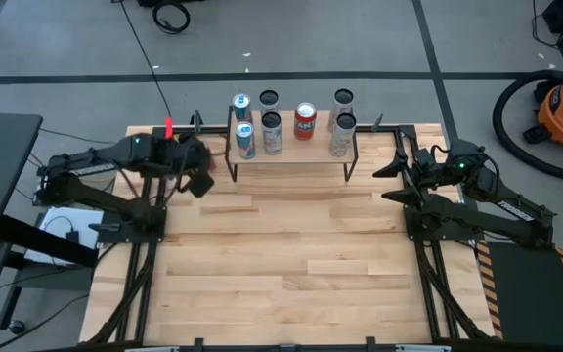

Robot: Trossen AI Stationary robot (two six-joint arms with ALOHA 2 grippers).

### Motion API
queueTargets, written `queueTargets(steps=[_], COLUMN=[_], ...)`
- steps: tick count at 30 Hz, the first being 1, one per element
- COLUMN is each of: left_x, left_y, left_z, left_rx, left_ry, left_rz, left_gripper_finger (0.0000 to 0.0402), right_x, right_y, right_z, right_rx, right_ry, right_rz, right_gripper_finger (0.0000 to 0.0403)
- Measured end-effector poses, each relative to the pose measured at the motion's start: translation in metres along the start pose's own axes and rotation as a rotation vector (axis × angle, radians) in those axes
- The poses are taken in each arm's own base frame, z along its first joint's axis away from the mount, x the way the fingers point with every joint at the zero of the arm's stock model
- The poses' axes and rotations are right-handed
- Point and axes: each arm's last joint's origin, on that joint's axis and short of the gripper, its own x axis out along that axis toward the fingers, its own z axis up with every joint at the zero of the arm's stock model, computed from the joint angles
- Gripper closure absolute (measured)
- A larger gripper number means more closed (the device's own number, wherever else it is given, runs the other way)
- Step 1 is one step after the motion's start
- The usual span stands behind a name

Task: Place canned beverage on shelf
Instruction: Put the orange soda can on the shelf

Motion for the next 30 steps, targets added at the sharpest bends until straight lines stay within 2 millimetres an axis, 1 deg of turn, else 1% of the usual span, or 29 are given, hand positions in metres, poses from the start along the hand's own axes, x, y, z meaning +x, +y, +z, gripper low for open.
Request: queueTargets(steps=[6,10,13,17,20,22,24,30], left_x=[0.014,0.025,0.033,0.041,0.049,0.060,0.070,0.084], left_y=[0.026,0.039,0.047,0.054,0.056,0.057,0.058,0.066], left_z=[0.012,0.025,0.032,0.036,0.035,0.033,0.028,0.020], left_rx=[-0.063,-0.113,-0.141,-0.168,-0.177,-0.182,-0.162,-0.141], left_ry=[0.040,0.022,0.018,0.048,0.051,0.068,0.111,0.156], left_rz=[0.074,0.086,0.087,0.089,0.068,0.036,0.045,0.066], left_gripper_finger=[0.0088,0.0088,0.0088,0.0088,0.0088,0.0088,0.0088,0.0088], right_x=[0.000,0.000,0.000,0.000,0.000,0.000,0.000,0.000], right_y=[0.000,0.000,0.000,0.000,0.000,-0.001,-0.001,-0.001], right_z=[0.000,0.000,0.000,-0.001,-0.002,-0.002,-0.002,-0.002], right_rx=[0.000,0.001,0.002,0.008,0.011,0.013,0.013,0.018], right_ry=[0.001,0.001,0.002,0.008,0.015,0.021,0.021,0.022], right_rz=[0.000,-0.001,0.000,0.002,-0.001,-0.002,-0.003,0.000], right_gripper_finger=[0.0063,0.0063,0.0063,0.0063,0.0063,0.0063,0.0063,0.0063])
